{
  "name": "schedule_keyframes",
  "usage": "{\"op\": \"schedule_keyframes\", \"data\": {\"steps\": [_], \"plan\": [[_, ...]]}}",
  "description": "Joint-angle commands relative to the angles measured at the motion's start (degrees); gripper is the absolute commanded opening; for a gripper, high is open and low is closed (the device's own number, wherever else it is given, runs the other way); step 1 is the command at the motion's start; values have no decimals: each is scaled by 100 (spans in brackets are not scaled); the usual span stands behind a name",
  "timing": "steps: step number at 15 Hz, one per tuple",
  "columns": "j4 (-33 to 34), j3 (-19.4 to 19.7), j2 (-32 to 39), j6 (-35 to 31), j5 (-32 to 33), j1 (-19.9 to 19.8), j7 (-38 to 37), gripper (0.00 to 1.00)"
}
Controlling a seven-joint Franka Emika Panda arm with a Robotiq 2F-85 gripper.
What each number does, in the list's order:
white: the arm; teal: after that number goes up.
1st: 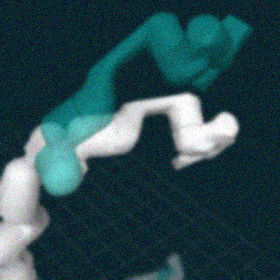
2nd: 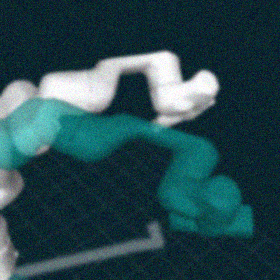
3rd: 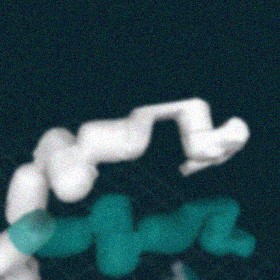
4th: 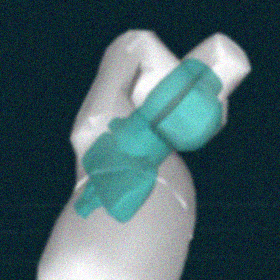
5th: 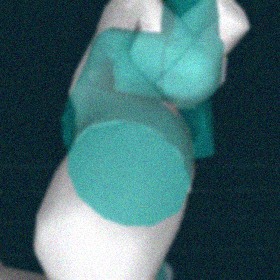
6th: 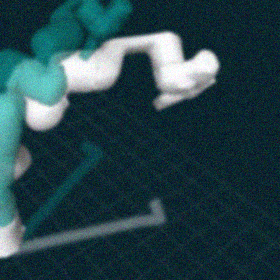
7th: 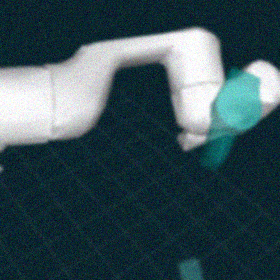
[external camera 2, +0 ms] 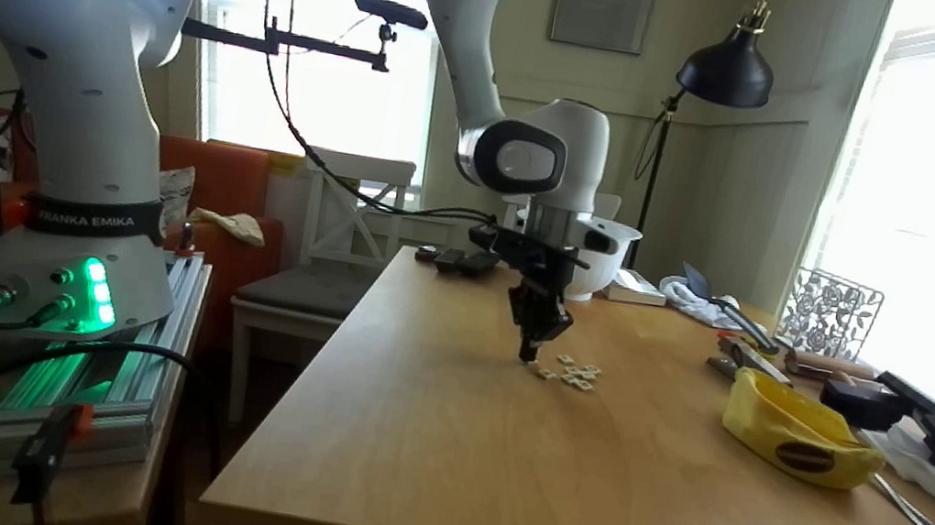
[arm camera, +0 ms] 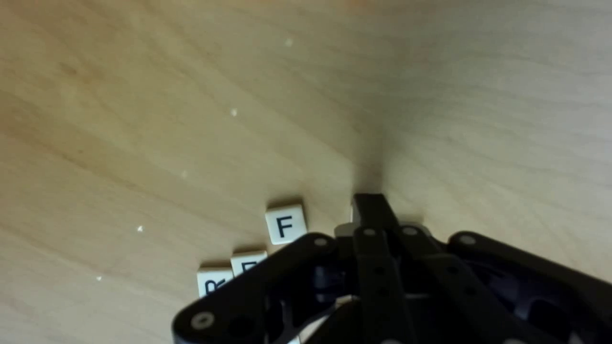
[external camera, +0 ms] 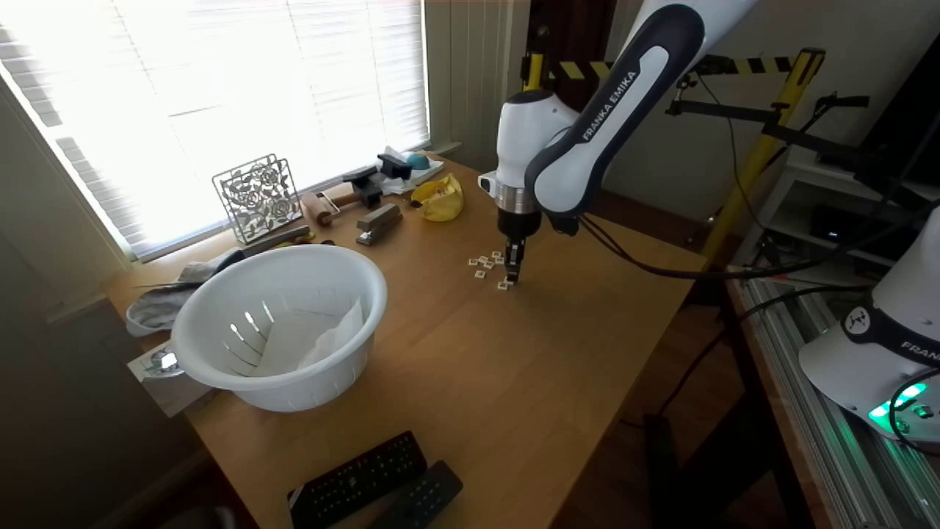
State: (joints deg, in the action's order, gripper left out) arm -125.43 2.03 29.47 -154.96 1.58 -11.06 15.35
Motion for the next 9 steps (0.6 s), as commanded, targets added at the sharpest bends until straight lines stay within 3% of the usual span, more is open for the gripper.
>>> {"op": "schedule_keyframes", "data": {"steps": [1,9], "plan": [[-60,-57,76,-100,-63,-78,9,0],[44,-87,142,-84,-112,-110,17,0]]}}
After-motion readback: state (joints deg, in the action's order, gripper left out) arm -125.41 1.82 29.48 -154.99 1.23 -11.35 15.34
